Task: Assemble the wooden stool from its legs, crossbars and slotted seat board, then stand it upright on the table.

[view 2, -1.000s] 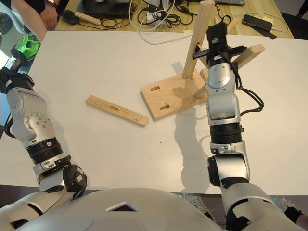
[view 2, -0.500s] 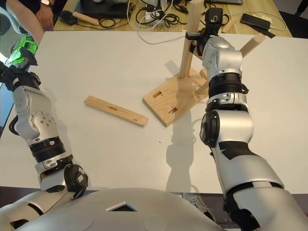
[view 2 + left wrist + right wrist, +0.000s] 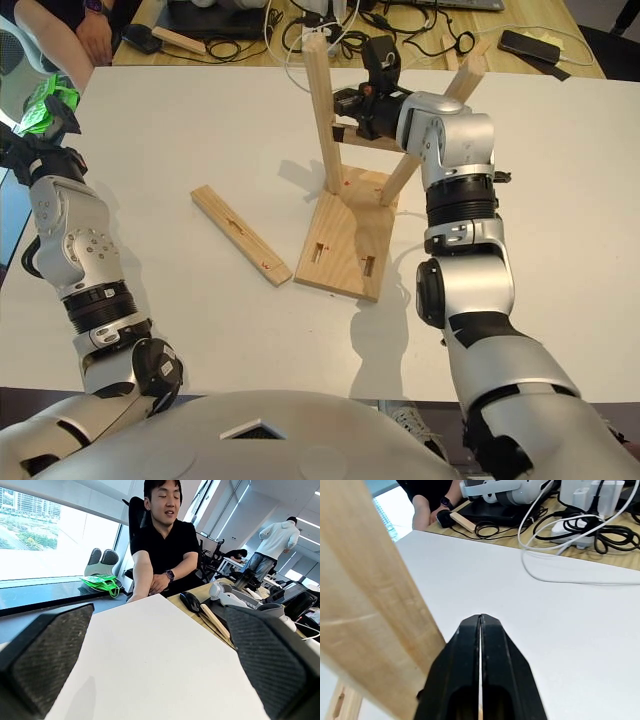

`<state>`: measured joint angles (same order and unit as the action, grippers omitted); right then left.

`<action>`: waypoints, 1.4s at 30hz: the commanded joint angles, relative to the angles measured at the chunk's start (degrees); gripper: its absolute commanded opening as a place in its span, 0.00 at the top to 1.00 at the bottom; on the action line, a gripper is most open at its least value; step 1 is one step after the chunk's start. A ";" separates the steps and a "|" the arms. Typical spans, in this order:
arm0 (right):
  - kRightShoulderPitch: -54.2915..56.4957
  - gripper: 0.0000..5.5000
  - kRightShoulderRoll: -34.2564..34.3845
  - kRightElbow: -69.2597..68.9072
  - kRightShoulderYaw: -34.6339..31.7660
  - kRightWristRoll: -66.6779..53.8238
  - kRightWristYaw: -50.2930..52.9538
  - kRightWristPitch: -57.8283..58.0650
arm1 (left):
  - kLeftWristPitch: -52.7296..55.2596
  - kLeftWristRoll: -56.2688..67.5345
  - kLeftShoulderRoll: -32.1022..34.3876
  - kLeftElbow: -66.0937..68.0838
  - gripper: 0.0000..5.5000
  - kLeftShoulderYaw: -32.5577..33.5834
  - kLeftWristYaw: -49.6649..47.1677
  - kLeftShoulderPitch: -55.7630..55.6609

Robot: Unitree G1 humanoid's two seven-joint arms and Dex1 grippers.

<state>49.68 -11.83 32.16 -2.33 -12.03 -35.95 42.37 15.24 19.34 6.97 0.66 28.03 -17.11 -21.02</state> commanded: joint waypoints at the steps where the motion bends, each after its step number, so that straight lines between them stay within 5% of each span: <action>1: -3.90 0.99 1.61 -2.72 1.92 -1.71 -1.70 3.17 | 0.04 -0.50 0.66 0.45 0.13 -0.46 0.10 -0.98; 7: -2.21 0.99 1.49 -14.60 0.62 -3.68 -2.06 -6.76 | -0.86 -1.93 0.84 -0.54 0.13 -1.89 0.56 -1.43; 12: 3.99 0.93 1.69 -21.38 -7.90 -8.17 4.70 -13.94 | -1.99 -3.56 -0.37 -3.12 0.13 -4.89 1.45 -0.95; 16: 9.57 0.78 -6.83 -9.35 -17.74 -5.12 18.10 -22.08 | -2.62 -4.77 0.36 -5.70 0.13 -5.33 1.22 -0.59; 20: 8.76 0.65 -19.78 13.80 -20.53 1.72 29.13 -28.70 | -1.70 -4.83 1.04 -8.20 0.13 -4.57 0.62 -1.69; 27: -3.00 0.62 -24.19 31.65 -10.63 10.04 23.94 -14.43 | 0.20 -4.51 1.55 -9.90 0.13 -4.07 0.68 -1.11; 35: -21.79 0.62 -26.53 -2.67 -1.64 7.75 7.05 10.32 | 1.04 -4.70 0.86 -10.44 0.13 -4.03 0.64 0.97; 42: -25.74 0.62 -29.48 -17.15 2.48 16.72 13.66 0.59 | 0.92 -4.50 0.03 -11.16 0.13 -4.01 0.33 2.50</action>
<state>24.22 -41.28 17.12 -0.65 3.57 -23.37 44.79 15.48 15.13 7.50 -10.03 24.24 -16.63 -19.26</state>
